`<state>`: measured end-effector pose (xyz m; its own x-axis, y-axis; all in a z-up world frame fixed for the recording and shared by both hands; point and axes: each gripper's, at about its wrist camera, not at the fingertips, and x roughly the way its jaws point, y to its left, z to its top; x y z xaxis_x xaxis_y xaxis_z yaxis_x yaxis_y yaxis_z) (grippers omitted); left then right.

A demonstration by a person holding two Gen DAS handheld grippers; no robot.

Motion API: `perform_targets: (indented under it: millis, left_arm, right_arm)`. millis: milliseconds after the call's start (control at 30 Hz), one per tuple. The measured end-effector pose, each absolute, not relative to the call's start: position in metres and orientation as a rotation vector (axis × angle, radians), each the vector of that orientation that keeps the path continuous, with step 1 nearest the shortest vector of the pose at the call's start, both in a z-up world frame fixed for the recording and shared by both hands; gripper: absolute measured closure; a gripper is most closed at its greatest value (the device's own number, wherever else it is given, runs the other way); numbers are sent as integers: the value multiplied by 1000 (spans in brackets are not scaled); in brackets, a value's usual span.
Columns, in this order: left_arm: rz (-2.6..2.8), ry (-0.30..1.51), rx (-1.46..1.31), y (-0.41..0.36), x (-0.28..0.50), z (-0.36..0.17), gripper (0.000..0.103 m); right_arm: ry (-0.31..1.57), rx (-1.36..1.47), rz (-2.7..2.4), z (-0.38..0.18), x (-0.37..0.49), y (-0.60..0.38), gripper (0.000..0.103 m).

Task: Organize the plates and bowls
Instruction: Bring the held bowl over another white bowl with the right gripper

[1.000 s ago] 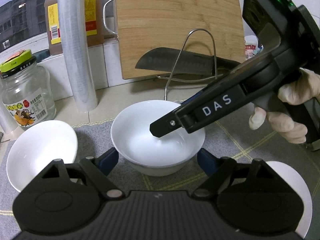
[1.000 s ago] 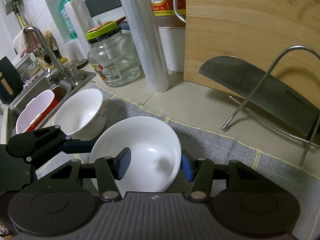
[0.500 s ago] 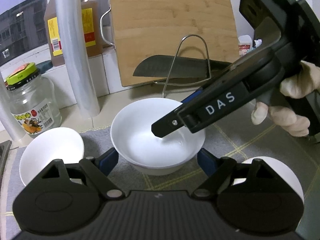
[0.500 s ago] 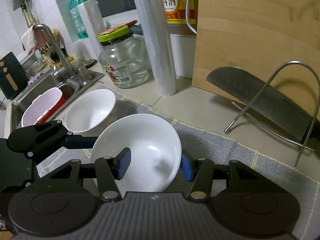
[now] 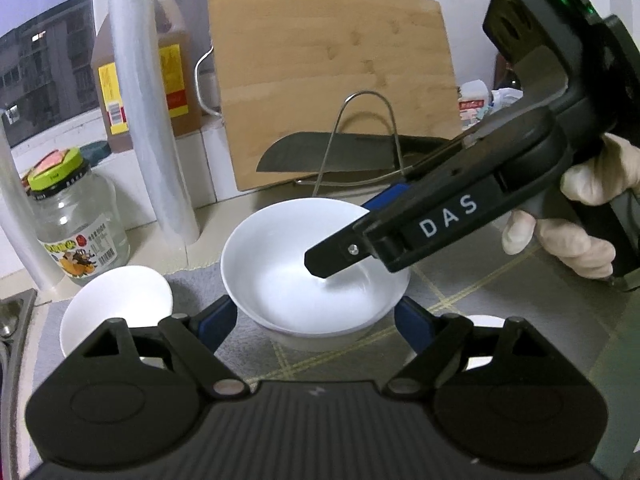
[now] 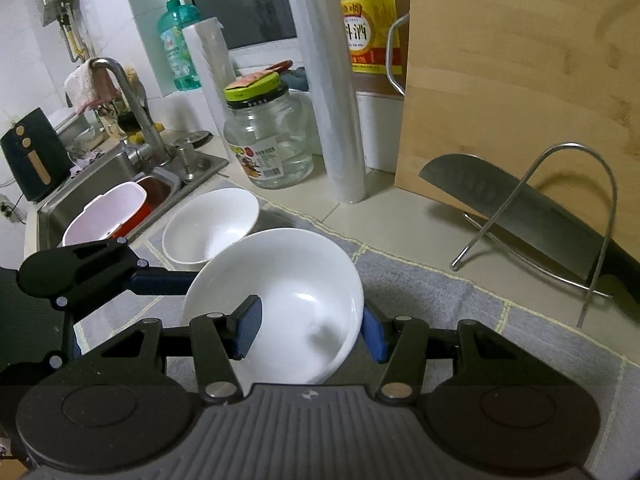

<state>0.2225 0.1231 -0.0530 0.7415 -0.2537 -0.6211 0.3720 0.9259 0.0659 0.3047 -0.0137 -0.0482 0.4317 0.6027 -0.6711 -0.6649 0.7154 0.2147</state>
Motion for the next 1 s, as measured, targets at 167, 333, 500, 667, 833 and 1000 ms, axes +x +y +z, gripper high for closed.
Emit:
perform_targets:
  millis: [167,333,500,667,833,1000]
  left_arm:
    - [-346,642,198,116,208,-46,18]
    - [-349,632,205,108,194,-39,17]
    - [-346,625,214,100,182,-34,17]
    - [-343,625,213,95,173,-32,17]
    - [-340,623,215,89,165,-30,17]
    - [-338,625,219,82,158,-31,17]
  right_arm:
    - [782,-85,795,-40,289,-23,44]
    - [780,-85,792,-38,275,-31,43]
    - [770,-85,799,-35,262,-40,43]
    - [759,-85,806,-31,253,-46,43]
    - [746,-106,806,-28,244,-50,43]
    - [734,-126,811,-27,234,-55,43]
